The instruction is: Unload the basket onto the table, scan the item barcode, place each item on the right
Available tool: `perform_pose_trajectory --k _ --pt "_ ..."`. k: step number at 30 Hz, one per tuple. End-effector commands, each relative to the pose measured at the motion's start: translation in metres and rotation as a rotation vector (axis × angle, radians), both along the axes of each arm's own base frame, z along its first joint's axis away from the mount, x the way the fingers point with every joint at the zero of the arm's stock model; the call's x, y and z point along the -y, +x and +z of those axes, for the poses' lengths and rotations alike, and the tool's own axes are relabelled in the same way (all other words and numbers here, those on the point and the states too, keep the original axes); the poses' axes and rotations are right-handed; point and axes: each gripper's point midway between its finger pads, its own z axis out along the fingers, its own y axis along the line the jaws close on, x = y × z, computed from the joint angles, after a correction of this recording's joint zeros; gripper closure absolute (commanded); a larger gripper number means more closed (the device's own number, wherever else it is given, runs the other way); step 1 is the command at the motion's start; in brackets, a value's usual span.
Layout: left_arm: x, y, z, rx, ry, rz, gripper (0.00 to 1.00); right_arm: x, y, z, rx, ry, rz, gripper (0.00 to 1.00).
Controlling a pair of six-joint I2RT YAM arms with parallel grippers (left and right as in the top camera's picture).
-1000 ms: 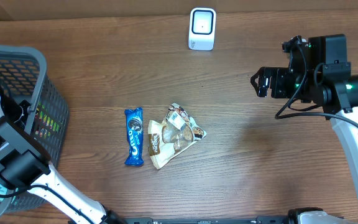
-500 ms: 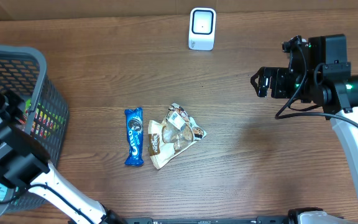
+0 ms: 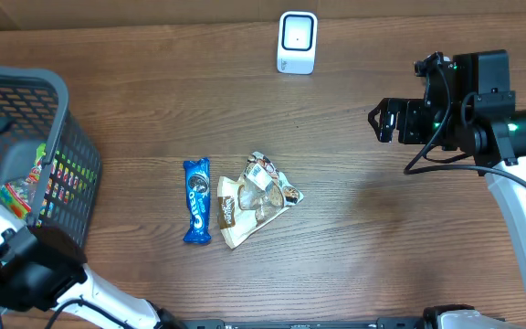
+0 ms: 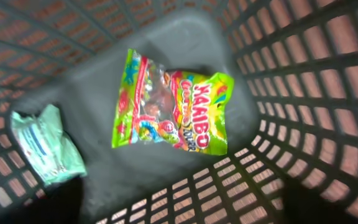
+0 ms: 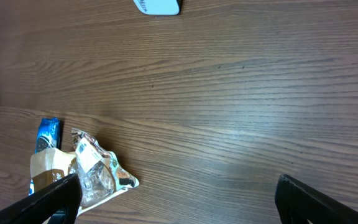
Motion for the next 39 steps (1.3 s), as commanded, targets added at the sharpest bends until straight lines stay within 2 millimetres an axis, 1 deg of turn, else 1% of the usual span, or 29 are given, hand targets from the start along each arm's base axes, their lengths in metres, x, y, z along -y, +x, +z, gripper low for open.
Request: perform_pose_trajectory --k 1,3,5,10,12,16,21,24,27,28,29,30,31,32,33,34,35,39 --pt "-0.002 -0.005 -0.049 -0.098 -0.096 0.129 0.0 -0.003 0.001 -0.001 0.006 0.0 0.006 0.0" --pt "0.0 -0.006 -0.069 -0.121 -0.122 0.184 0.0 -0.003 0.001 0.0 0.008 0.0 0.006 0.0" --pt "0.002 -0.005 -0.092 -0.157 -0.113 0.215 0.0 -0.003 0.001 0.0 0.008 0.0 0.006 0.0" --pt "0.013 0.004 -0.134 -0.212 -0.056 0.223 0.0 -0.003 0.001 -0.001 0.004 0.0 0.006 0.0" --pt "0.017 0.01 -0.149 -0.205 -0.052 0.227 0.0 -0.003 0.0 -0.001 0.0 0.0 0.006 0.0" --pt "0.021 0.016 -0.172 -0.191 -0.04 0.223 0.0 -0.002 -0.002 -0.003 -0.01 -0.001 0.006 0.0" --pt "0.021 0.007 -0.198 -0.213 -0.016 0.225 0.0 -0.003 -0.002 -0.002 -0.009 -0.001 0.006 0.0" --pt "0.023 -0.004 -0.216 -0.247 -0.001 0.226 0.0 -0.003 -0.002 -0.003 -0.01 -0.001 0.005 0.0" --pt "0.026 -0.014 -0.227 -0.276 0.009 0.227 0.01 -0.003 -0.002 -0.003 -0.01 -0.001 0.005 0.0" --pt "0.027 -0.016 -0.23 -0.282 0.006 0.226 0.04 -0.003 -0.002 -0.003 -0.01 -0.001 0.005 0.0" --pt "0.028 -0.018 -0.232 -0.287 0.003 0.225 0.09 -0.002 -0.002 -0.003 -0.011 -0.001 0.005 0.0" --pt "0.029 -0.02 -0.234 -0.292 0.001 0.227 0.19 -0.002 -0.003 -0.003 -0.011 -0.001 0.005 0.0" --pt "0.029 -0.021 -0.234 -0.295 -0.002 0.226 0.34 -0.002 -0.003 -0.003 -0.011 -0.001 0.005 0.0" --pt "0.03 -0.021 -0.234 -0.299 -0.003 0.22 0.58 -0.002 -0.003 -0.003 -0.011 -0.001 0.005 0.0" --pt "0.03 -0.021 -0.234 -0.303 -0.004 0.209 0.78 -0.002 -0.003 -0.003 -0.011 -0.001 0.005 0.0" --pt "0.031 -0.023 -0.234 -0.31 -0.007 0.2 0.93 -0.003 -0.003 -0.003 -0.011 -0.001 0.006 0.0" --pt "0.032 -0.024 -0.234 -0.317 -0.01 0.199 0.96 -0.002 -0.003 -0.003 -0.012 -0.001 0.005 0.0" --pt "0.034 -0.027 -0.229 -0.338 -0.022 0.196 0.96 -0.002 -0.003 -0.003 -0.011 -0.001 0.005 0.0"
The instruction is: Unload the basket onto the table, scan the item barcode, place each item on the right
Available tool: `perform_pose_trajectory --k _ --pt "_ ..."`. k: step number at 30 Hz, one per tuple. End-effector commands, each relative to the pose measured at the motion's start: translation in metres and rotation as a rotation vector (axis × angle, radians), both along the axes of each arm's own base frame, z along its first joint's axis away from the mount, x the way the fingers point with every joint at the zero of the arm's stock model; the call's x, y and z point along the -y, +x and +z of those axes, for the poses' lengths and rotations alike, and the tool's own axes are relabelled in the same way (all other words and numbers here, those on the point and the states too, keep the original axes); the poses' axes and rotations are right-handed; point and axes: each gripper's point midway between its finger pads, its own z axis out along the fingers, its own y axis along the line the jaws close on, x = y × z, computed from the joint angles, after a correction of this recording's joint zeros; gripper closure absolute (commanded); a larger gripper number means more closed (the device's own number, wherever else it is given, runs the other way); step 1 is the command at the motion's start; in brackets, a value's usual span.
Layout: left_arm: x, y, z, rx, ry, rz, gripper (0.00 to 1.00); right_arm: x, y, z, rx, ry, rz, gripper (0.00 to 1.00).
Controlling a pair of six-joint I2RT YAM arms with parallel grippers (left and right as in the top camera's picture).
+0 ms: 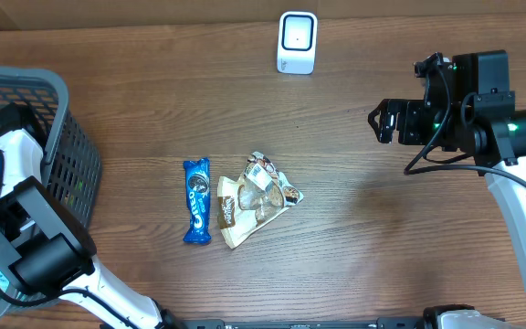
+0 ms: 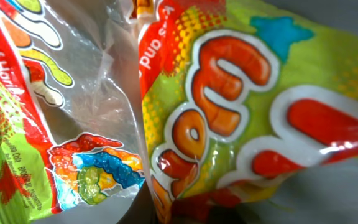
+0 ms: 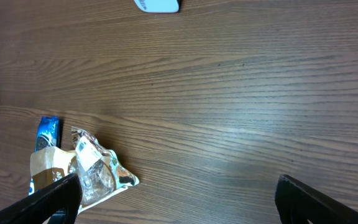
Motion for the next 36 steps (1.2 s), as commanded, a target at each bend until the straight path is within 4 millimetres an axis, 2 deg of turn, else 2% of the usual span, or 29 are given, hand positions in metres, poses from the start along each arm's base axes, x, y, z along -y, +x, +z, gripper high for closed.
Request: perform_pose_trajectory --k 1,3,5,6,7,12,16,18,23,26,28,30,33,36 --pt "0.011 -0.017 -0.016 -0.083 -0.067 -0.004 0.96 -0.003 -0.001 -0.002 -0.004 0.0 0.005 0.0" --pt "0.009 -0.015 -0.003 -0.082 -0.067 -0.004 0.96 -0.003 -0.001 -0.002 -0.004 0.0 0.005 0.0" --pt "0.004 -0.009 0.02 -0.073 -0.06 -0.003 0.96 -0.003 -0.001 -0.002 -0.004 0.0 0.005 0.0" --pt "0.0 -0.003 0.041 -0.061 -0.052 -0.014 0.96 -0.003 -0.001 -0.002 -0.004 0.0 0.005 0.0" --pt "-0.001 -0.001 0.048 -0.056 -0.05 -0.021 0.96 -0.003 -0.001 -0.002 -0.004 0.0 0.005 0.0" --pt "-0.007 0.008 0.136 -0.011 -0.015 -0.087 0.96 -0.003 -0.001 -0.002 -0.004 -0.001 0.005 0.0" --pt "-0.004 0.004 0.196 0.051 0.034 -0.118 0.96 -0.003 -0.001 -0.002 -0.004 0.0 0.005 0.0" --pt "0.003 0.009 0.222 0.124 0.045 -0.192 0.96 -0.003 -0.001 -0.002 -0.004 0.0 0.006 0.0" --pt "0.043 0.014 0.275 0.345 0.021 -0.326 0.96 -0.003 -0.001 -0.002 -0.004 0.0 0.005 0.0" --pt "0.091 0.023 0.304 0.492 -0.051 -0.519 0.96 -0.003 0.0 -0.001 -0.001 0.001 0.005 0.0" --pt "0.139 0.032 0.325 0.606 -0.122 -0.7 0.96 -0.003 0.0 -0.001 0.0 0.001 0.006 0.0" --pt "0.176 0.036 0.337 0.655 -0.159 -0.828 0.96 -0.003 -0.001 -0.001 -0.001 0.004 0.008 0.0" --pt "0.22 0.039 0.331 0.612 -0.187 -0.956 0.96 -0.004 -0.001 -0.001 -0.002 0.009 0.011 0.0" --pt "0.253 0.04 0.299 0.479 -0.237 -0.994 0.95 -0.004 -0.001 -0.001 -0.001 0.009 0.011 0.0"
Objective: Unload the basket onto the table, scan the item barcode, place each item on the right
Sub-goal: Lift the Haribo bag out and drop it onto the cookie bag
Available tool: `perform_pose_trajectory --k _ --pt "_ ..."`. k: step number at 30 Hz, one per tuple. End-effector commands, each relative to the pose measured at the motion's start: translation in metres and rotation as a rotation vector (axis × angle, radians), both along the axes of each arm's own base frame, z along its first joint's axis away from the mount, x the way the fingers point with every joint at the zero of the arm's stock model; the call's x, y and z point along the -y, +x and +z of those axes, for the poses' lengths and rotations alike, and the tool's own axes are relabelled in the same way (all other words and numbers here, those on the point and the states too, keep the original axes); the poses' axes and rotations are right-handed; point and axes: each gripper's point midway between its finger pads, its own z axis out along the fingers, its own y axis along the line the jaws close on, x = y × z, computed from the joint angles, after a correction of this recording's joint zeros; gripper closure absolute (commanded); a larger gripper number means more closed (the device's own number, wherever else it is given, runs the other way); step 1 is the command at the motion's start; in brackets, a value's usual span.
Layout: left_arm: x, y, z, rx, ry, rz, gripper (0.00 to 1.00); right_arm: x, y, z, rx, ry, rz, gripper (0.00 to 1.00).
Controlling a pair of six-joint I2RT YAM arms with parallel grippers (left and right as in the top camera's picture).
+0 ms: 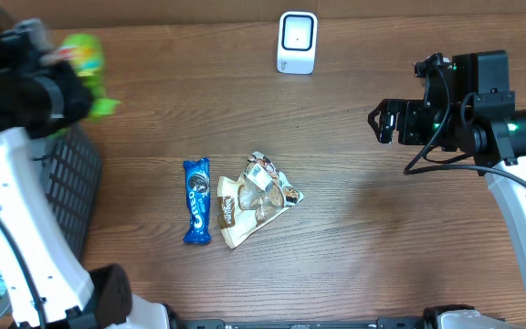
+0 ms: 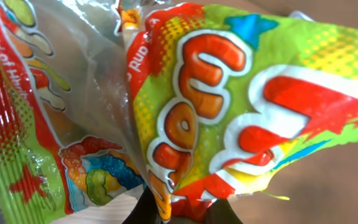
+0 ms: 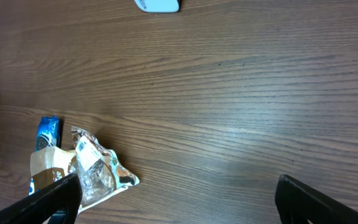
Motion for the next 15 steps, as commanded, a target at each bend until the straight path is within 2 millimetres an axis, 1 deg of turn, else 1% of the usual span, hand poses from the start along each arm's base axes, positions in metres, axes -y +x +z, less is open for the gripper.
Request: perform_pose_trajectory --k 1,4,6,10,13,14,15 --pt "0.038 -0.003 -0.043 -0.16 0.014 -0.08 0.95 -0.004 -0.001 0.0 0.001 0.008 0.011 0.0" --pt "0.063 -0.011 -0.096 -0.328 0.073 -0.083 0.95 -0.004 -0.001 0.0 0.001 0.008 0.011 0.0" --pt "0.085 -0.012 -0.13 -0.389 0.104 -0.116 0.96 -0.004 0.0 0.0 0.003 0.007 0.01 0.0" --pt "0.141 -0.017 -0.203 -0.427 0.12 -0.242 0.96 -0.004 0.0 0.0 0.005 0.007 0.01 0.0" --pt "0.171 -0.022 -0.235 -0.411 0.118 -0.326 0.96 -0.004 0.0 0.0 0.005 0.006 0.01 0.0" --pt "0.177 -0.025 -0.242 -0.406 0.122 -0.344 0.94 -0.004 0.0 0.0 0.005 0.006 0.01 0.0" --pt "0.182 -0.026 -0.247 -0.402 0.124 -0.36 0.88 -0.004 0.0 0.0 0.005 0.006 0.01 0.0"
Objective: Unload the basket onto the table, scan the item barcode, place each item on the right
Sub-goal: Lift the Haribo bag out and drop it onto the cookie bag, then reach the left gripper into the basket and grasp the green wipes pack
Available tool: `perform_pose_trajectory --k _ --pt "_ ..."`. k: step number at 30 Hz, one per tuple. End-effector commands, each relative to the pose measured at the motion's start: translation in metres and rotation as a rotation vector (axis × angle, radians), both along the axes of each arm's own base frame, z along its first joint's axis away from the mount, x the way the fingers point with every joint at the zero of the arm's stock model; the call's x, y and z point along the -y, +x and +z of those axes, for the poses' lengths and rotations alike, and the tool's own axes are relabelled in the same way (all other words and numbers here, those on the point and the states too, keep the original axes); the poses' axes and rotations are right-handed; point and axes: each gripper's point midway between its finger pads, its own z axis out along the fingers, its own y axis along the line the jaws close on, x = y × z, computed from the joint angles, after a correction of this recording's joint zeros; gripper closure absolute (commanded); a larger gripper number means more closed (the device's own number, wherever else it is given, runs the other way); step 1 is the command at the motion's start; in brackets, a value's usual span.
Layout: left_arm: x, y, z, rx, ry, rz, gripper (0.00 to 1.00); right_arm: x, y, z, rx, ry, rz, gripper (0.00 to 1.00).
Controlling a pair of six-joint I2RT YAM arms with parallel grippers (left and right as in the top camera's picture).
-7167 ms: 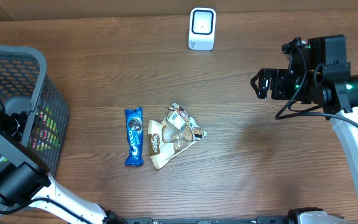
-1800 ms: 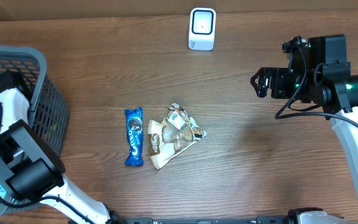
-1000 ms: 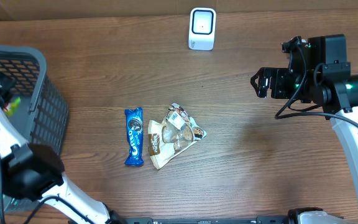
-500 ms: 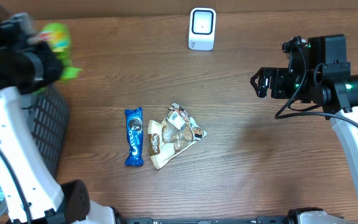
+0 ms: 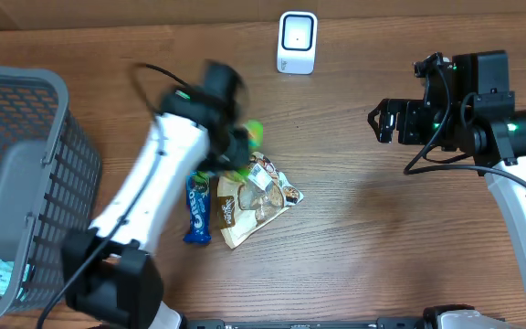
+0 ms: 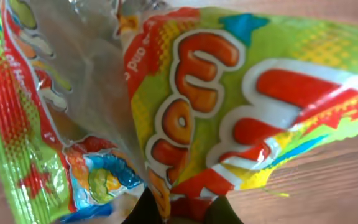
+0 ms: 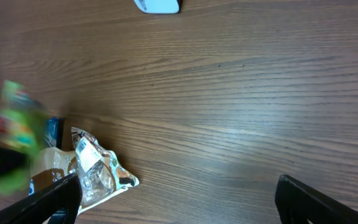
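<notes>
A green and red Haribo gummy bag (image 6: 185,93) fills the left wrist view, pinched at its lower edge by my left gripper (image 6: 182,210), which is shut on it. Overhead, the bag (image 5: 255,133) hangs over the middle of the table, just above the other snacks and below-left of the white scanner (image 5: 297,41). The scanner (image 7: 158,5) also shows at the top edge of the right wrist view, and the bag (image 7: 16,127) is a blur at its left. My right gripper (image 7: 179,202) stands open at the right side of the table with nothing between its fingers.
A blue Oreo pack (image 5: 195,212) and a brown-and-clear cookie bag (image 5: 261,196) lie mid-table, partly under my left arm. A grey mesh basket (image 5: 35,119) stands at the left edge, with a pale pack in its bottom.
My left gripper, shut on the Haribo bag, has moved from above the basket at the far left to over the middle of the table, beside the Oreo pack. The right arm has not moved.
The Haribo bag first lay in the bottom of the basket with my left gripper above it. Then the gripper was down at the bag. Then it held the bag up at the basket's far side, and now over the table's middle.
</notes>
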Motion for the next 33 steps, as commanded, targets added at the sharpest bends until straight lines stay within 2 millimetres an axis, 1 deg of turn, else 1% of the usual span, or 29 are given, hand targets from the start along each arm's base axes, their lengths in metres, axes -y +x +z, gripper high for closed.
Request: perform_pose_trajectory --k 1,3,4,6,8,9,10,12,14,16,17,18,20,21,24,26,27,28,30,32,33 --pt "0.012 -0.008 -0.008 0.016 0.002 -0.011 0.8 -0.004 -0.001 0.0 0.0 0.006 0.01 0.0" --pt "0.015 -0.009 -0.009 0.021 0.007 -0.021 0.49 -0.004 -0.001 0.0 0.0 0.006 0.01 0.0" --pt "0.015 -0.008 -0.007 0.025 0.006 -0.02 0.42 -0.004 -0.001 0.0 0.0 0.006 0.01 0.0" --pt "0.012 -0.003 0.003 0.034 0.0 -0.006 0.34 -0.004 -0.001 0.0 0.0 0.006 0.009 0.0" --pt "0.006 0.004 0.022 0.049 -0.005 0.016 0.3 -0.004 -0.001 0.0 -0.001 0.006 0.01 0.0" --pt "0.002 0.009 0.035 0.065 -0.007 0.028 0.29 -0.004 -0.002 0.0 -0.003 0.006 0.01 0.0" --pt "-0.002 0.013 0.05 0.082 -0.01 0.041 0.29 -0.004 -0.002 -0.001 -0.005 0.005 0.01 0.0" --pt "-0.017 0.023 0.086 0.135 -0.003 0.081 0.29 -0.004 -0.003 -0.001 -0.009 0.005 0.01 0.0" --pt "-0.039 0.028 0.125 0.202 0.018 0.135 0.29 -0.004 -0.003 -0.002 -0.012 0.005 0.01 0.0" --pt "-0.067 0.025 0.161 0.261 0.055 0.217 0.29 -0.004 -0.004 -0.002 -0.014 0.005 0.01 0.0" --pt "-0.086 0.02 0.177 0.285 0.087 0.28 0.28 -0.004 -0.004 -0.002 -0.015 0.004 0.01 0.0" --pt "-0.104 0.012 0.19 0.298 0.117 0.336 0.28 -0.003 -0.004 -0.002 -0.017 0.004 0.01 0.0" --pt "-0.139 -0.004 0.211 0.335 0.169 0.437 0.29 -0.003 -0.005 -0.003 -0.023 0.004 0.01 0.0" --pt "-0.152 -0.011 0.219 0.359 0.168 0.457 0.28 -0.003 -0.006 -0.003 -0.023 0.004 0.009 0.0" --pt "-0.191 -0.035 0.234 0.403 0.184 0.595 0.27 -0.003 -0.006 -0.003 -0.026 0.003 0.01 0.0" --pt "-0.219 -0.056 0.236 0.408 0.201 0.707 0.27 -0.003 -0.006 -0.003 -0.026 0.003 0.009 0.0" --pt "-0.234 -0.068 0.234 0.399 0.218 0.779 0.24 -0.003 -0.006 -0.003 -0.026 0.003 0.01 0.0" --pt "-0.253 -0.083 0.23 0.381 0.244 0.864 0.2 -0.003 -0.006 -0.003 -0.026 0.003 0.01 0.0" --pt "-0.283 -0.101 0.219 0.351 0.272 1.0 0.12 -0.003 -0.006 -0.003 -0.025 0.003 0.01 0.0" --pt "-0.311 -0.113 0.203 0.32 0.275 1.12 0.1 -0.004 -0.005 -0.002 -0.019 0.005 0.01 0.0" --pt "-0.323 -0.115 0.195 0.31 0.27 1.165 0.09 -0.004 -0.004 -0.002 -0.016 0.005 0.009 0.0"
